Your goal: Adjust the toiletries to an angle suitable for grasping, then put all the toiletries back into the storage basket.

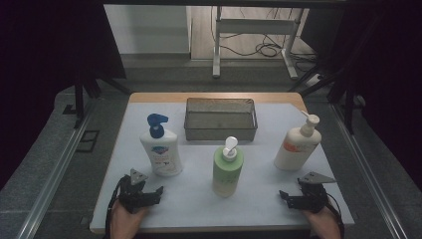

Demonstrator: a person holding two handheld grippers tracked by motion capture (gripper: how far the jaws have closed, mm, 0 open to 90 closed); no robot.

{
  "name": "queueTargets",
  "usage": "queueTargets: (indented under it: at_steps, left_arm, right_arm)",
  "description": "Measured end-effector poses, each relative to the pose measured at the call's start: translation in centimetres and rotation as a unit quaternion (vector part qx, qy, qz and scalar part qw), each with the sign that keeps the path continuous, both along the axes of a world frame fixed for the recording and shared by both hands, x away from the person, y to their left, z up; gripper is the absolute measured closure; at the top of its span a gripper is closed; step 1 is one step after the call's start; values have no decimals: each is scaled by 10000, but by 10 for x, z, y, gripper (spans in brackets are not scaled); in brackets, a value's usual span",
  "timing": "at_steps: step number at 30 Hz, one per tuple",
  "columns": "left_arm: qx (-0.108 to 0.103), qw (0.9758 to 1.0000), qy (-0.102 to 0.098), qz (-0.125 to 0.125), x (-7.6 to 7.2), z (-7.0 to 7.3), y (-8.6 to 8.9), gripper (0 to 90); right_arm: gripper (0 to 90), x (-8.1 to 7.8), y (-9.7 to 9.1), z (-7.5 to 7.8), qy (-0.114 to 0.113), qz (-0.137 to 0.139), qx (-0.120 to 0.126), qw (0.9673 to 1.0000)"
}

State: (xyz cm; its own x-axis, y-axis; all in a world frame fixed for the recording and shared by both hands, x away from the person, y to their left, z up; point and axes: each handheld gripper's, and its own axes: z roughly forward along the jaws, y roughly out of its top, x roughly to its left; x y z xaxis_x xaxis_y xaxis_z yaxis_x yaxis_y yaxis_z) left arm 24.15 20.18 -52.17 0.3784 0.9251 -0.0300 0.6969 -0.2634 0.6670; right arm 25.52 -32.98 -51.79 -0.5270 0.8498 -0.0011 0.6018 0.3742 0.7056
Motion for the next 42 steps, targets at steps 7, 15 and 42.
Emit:
queueTargets:
  at_steps: [7,15,42]
  left_arm:
    - [111,9999,-24,2,0,2,-2,124]
    - [-12,9999,-133,45,-2,5,1,126]
    - [-46,9998,-143,109,-2,4,5,130]
  right_arm:
    - [129,0,0,1,5,30,5,10000]
    - [130,-1,2,1,-13,92,25,10000]
    - [121,3,-6,8,-47,142,133,9998]
